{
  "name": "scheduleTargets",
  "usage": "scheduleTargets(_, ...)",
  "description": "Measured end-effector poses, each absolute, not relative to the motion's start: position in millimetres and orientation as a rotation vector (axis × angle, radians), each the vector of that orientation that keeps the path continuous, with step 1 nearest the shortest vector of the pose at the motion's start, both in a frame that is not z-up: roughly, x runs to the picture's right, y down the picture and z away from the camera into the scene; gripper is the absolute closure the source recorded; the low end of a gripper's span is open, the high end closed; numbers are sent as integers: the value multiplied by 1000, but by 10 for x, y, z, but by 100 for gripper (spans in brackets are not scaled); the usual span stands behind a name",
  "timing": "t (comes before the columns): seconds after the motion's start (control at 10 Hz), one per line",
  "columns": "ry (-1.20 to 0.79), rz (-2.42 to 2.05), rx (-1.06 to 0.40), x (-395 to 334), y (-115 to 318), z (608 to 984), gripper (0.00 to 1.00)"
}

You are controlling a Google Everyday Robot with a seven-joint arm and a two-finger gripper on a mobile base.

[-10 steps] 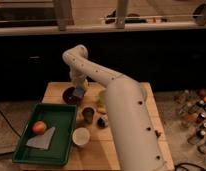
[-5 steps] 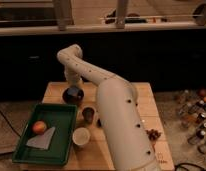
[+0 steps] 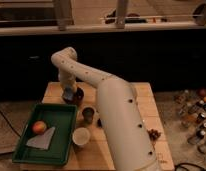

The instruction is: Wipe purple bowl with sponge

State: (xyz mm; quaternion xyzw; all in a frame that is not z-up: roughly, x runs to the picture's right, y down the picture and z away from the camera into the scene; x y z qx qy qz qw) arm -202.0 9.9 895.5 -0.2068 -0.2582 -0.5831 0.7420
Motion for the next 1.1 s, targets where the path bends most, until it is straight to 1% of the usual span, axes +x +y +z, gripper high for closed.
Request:
scheduleTargets(0.2,-570,-1285,-466,-1940,164,8915,100)
scheduleTargets(0.6,-537,-1229,-524,-1516,209,8945,100)
scheduleTargets(0.9,-496,-1172,-531,-1303,124,8991,100)
scheduleTargets(1.1,-474,-1161,-508,-1305,-8,9027,100)
